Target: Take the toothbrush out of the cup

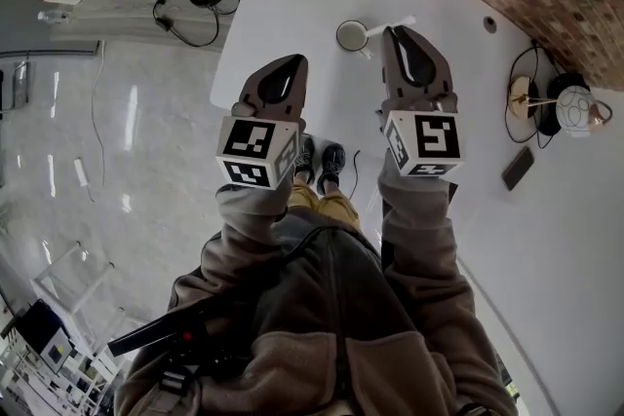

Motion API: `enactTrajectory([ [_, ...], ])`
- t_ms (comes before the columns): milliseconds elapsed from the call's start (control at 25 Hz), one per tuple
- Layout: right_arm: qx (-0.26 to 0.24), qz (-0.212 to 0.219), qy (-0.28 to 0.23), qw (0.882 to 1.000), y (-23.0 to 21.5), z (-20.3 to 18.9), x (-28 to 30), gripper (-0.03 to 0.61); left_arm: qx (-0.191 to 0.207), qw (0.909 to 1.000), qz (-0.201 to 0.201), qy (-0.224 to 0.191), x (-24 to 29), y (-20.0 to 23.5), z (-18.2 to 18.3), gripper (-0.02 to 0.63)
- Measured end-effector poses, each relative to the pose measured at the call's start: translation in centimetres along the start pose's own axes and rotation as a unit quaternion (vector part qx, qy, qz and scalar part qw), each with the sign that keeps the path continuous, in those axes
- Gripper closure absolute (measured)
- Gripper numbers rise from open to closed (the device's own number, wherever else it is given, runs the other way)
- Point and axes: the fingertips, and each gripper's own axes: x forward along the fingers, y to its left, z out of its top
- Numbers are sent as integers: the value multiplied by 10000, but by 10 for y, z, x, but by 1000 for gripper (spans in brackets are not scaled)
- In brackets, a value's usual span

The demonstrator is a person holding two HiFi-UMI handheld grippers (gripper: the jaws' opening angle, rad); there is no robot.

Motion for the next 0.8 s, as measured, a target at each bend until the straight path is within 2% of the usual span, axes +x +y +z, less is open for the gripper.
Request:
enactTrajectory([
  [320, -129, -228, -868, 9959, 9, 86, -64, 537, 391, 9963, -299, -698, -27, -43, 75, 609],
  [800, -342, -426, -1478, 9875, 20, 155, -116, 537, 898, 9837, -473, -1487, -72, -79, 155, 609],
])
